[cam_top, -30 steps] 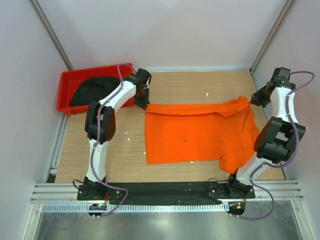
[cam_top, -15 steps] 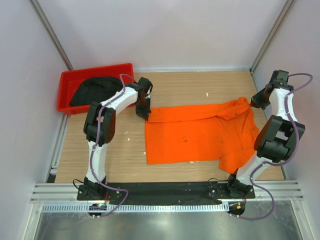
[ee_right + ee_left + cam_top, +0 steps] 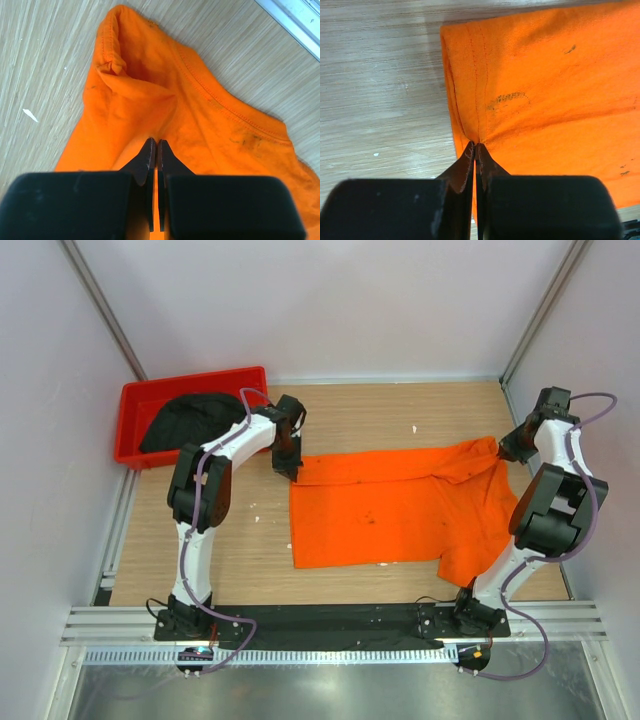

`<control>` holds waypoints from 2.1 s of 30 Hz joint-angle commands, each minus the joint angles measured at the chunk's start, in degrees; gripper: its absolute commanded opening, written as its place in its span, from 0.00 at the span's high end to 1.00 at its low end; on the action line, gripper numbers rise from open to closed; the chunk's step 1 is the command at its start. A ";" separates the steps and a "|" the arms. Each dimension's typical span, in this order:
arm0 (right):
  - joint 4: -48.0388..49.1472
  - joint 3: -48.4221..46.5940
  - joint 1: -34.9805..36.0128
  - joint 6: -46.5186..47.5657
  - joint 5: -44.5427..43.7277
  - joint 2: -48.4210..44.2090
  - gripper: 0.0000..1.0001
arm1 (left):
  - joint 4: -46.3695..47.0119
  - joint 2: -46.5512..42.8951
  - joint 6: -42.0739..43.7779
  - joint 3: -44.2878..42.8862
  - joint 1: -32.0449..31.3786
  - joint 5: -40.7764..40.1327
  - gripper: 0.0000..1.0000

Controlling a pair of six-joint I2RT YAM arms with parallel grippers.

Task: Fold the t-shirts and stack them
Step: Fold the tshirt

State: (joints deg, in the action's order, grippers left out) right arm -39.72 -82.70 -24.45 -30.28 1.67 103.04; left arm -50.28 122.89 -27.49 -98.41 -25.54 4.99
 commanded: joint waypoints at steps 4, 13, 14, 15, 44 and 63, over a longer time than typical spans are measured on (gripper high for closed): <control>2.46 -1.77 -0.25 0.31 -1.41 0.49 0.99 | 1.06 -0.46 -0.29 -0.38 -0.12 0.98 1.00; 0.79 -0.28 -0.25 0.92 -3.78 0.84 0.98 | 1.24 -0.98 -0.81 2.08 -0.12 -0.07 1.00; 0.01 0.25 -0.25 1.01 -4.13 0.76 0.98 | 1.15 -1.16 -0.82 2.34 -0.12 -0.42 1.00; -0.44 0.60 -0.25 1.19 -4.39 0.49 0.98 | 0.89 -1.42 -0.82 2.52 -0.12 -1.64 1.00; 11.52 -6.51 2.65 11.13 7.39 6.71 0.53 | 8.88 0.86 0.41 -5.57 -1.53 3.97 0.76; 2.56 -9.42 2.91 10.42 -1.40 9.64 0.51 | 7.66 2.71 0.95 -4.07 -0.92 2.74 0.79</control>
State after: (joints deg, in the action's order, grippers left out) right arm -33.69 -91.09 -21.61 -21.08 4.03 115.81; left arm -42.63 126.54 -26.81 -102.28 -26.83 7.57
